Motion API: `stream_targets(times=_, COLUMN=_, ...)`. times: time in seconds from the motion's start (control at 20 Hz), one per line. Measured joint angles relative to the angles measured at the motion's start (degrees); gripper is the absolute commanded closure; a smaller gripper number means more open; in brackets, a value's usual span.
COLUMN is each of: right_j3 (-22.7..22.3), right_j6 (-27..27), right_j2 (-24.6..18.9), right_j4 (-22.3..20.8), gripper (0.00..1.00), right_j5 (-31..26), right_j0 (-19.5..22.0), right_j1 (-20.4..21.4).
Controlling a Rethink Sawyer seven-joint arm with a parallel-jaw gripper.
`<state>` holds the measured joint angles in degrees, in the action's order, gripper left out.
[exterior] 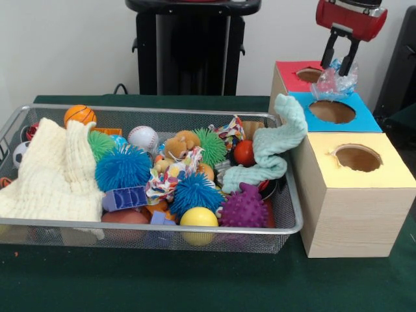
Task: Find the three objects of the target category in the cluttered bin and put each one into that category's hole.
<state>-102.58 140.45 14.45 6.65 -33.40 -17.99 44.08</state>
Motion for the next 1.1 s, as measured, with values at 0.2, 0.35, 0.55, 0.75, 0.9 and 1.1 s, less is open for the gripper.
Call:
stream_targets(times=0.2, right_j3=0.0, right_j6=0.0, right_j2=0.7, right_j4=1.02, gripper=1.0, right_j5=0.53, right_j0=-0.44, right_j1=-0.28)
stream_targets(times=0.35, right_j3=0.01, right_j6=0.0, right_j2=1.1, right_j4=1.17, gripper=1.0, right_j5=1.01, right_j0=-0.66, right_j1=-0.37)
stream_targets(times=0.55, right_j3=0.18, right_j6=0.0, right_j2=1.32, right_j4=1.15, gripper=1.0, right_j5=1.1, right_j0=-0.75, right_j1=-0.44)
stream_targets(times=0.75, right_j3=0.88, right_j6=0.0, right_j2=1.7, right_j4=1.13, gripper=1.0, right_j5=1.1, right_j0=-0.87, right_j1=-0.84)
stream_targets(times=0.9, right_j3=1.71, right_j6=0.0, right_j2=2.1, right_j4=1.11, gripper=1.0, right_j5=1.1, right_j0=-0.86, right_j1=-1.28)
stream_targets(times=1.1, right_j3=2.29, right_j6=0.0, right_j2=2.36, right_j4=1.08, gripper=1.0, right_j5=1.1, right_j0=-0.87, right_j1=-1.35)
